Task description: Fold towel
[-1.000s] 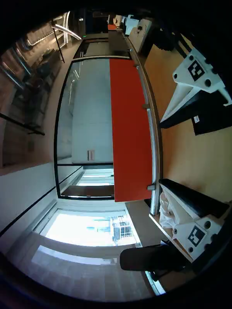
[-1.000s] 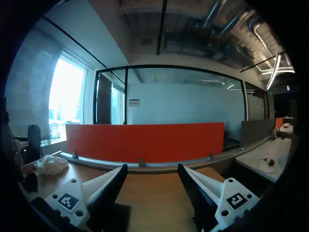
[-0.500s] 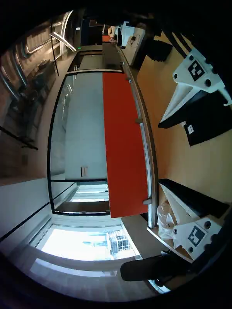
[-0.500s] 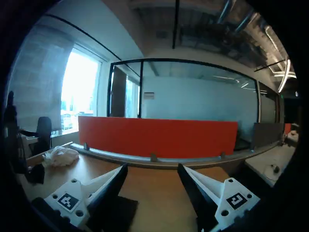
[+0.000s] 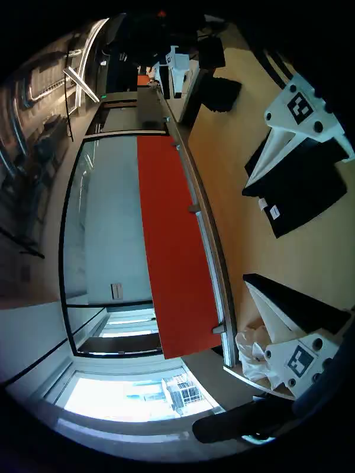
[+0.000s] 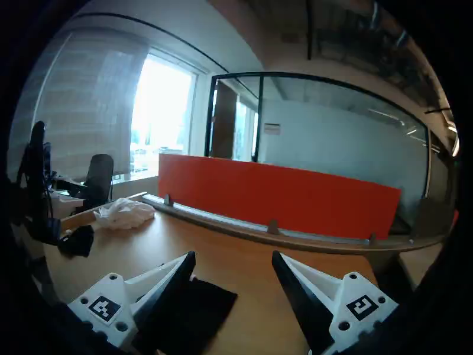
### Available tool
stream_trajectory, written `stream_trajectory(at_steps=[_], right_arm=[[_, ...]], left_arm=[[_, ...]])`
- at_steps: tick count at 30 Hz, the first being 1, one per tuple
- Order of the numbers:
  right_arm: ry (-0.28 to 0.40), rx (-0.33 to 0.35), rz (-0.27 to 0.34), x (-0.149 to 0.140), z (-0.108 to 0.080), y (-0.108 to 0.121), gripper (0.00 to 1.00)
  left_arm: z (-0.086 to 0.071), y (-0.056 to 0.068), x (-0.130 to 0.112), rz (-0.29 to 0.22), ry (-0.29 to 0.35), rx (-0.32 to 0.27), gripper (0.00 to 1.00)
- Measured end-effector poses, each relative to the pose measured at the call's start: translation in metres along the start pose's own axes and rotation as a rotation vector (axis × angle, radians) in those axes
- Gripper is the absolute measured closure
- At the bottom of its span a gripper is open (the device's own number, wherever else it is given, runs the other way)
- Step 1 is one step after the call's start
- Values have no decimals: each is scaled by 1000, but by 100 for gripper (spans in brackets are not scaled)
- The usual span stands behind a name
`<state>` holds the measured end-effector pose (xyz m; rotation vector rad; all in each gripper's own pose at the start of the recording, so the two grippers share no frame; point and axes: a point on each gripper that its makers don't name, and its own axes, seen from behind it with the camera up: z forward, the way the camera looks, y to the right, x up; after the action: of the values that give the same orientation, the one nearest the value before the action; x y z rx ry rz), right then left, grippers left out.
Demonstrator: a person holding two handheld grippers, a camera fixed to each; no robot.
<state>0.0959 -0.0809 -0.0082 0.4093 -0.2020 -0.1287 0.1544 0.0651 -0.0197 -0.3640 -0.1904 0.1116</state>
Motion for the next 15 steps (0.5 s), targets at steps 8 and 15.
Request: stream_trajectory(at_steps=[8, 15], right_arm=[[-96, 109, -71, -22, 2, -24, 0], [-134, 143, -80, -40, 6, -38, 0]], left_arm=[[3, 18, -16, 27, -56, -82, 3], [5, 26, -32, 43, -84, -106, 3]])
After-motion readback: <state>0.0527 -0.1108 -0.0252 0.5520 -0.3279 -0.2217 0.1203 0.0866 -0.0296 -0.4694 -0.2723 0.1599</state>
